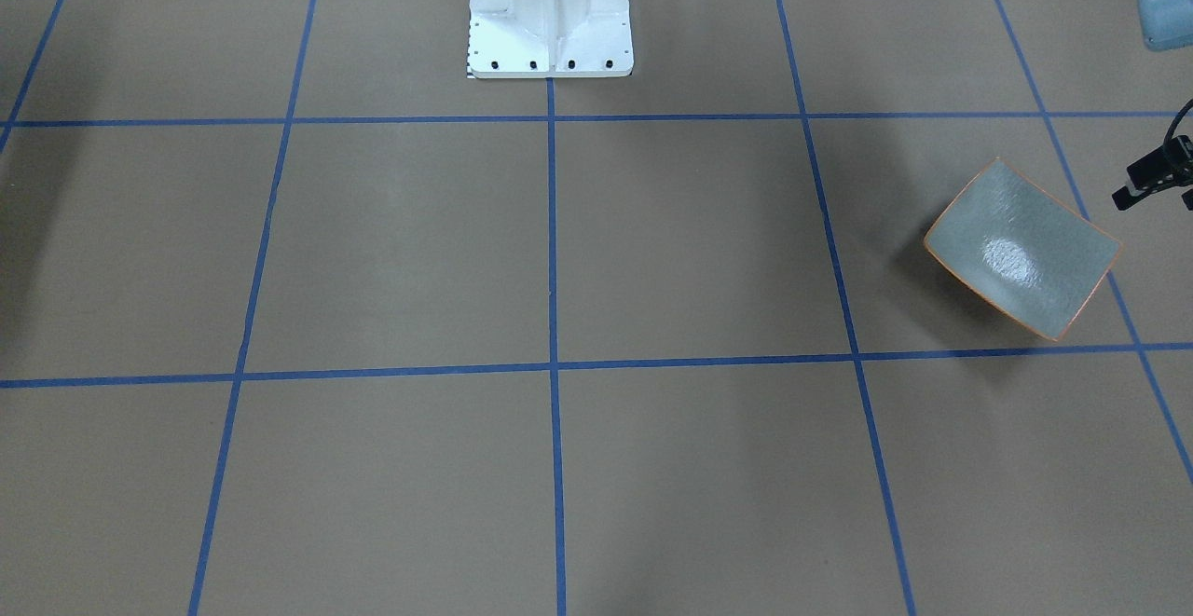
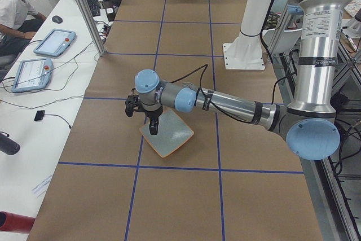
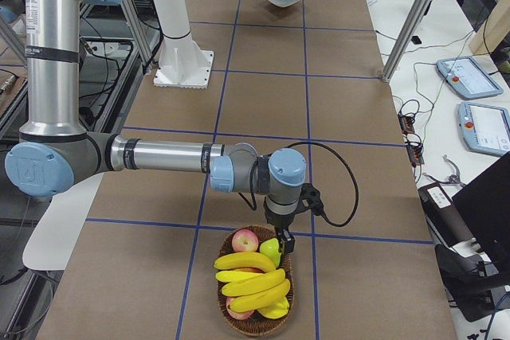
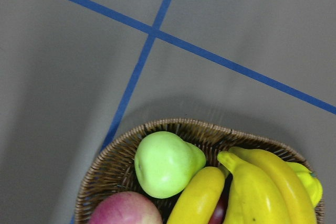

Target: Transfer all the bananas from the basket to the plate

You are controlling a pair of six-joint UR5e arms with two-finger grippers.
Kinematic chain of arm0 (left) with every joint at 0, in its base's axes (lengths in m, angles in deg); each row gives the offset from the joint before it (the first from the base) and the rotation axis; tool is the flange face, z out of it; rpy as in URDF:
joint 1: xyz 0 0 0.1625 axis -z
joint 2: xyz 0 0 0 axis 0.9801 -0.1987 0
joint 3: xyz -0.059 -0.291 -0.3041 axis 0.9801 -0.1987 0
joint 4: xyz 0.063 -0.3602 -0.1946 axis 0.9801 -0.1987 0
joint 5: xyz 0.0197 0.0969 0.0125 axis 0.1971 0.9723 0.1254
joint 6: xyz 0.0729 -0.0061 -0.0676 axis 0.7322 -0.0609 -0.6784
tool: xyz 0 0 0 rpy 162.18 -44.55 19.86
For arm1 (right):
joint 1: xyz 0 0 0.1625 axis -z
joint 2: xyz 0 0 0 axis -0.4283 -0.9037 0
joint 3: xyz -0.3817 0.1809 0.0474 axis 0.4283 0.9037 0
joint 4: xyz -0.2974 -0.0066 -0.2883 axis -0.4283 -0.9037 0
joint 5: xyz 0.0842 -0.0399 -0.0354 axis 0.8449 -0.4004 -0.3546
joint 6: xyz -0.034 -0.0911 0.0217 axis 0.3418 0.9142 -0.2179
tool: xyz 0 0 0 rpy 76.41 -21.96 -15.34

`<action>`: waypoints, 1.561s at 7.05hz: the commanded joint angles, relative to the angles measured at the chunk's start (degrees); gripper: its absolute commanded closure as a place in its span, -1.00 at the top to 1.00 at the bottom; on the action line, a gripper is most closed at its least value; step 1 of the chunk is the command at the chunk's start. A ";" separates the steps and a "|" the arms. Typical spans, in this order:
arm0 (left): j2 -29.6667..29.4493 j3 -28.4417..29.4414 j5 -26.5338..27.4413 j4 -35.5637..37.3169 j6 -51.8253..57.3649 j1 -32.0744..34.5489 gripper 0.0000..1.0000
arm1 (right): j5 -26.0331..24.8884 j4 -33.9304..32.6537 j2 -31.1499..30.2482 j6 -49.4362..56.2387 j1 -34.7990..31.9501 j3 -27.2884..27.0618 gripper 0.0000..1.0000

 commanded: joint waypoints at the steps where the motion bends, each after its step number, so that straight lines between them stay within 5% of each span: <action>1: -0.07 0.15 0.03 -0.13 0.03 0.00 0.99 | -1.53 5.00 0.80 -0.17 -0.08 6.21 0.82; 11: -0.07 0.23 0.12 -0.13 0.03 0.00 0.99 | 0.32 5.64 -0.34 0.62 -0.08 9.41 0.55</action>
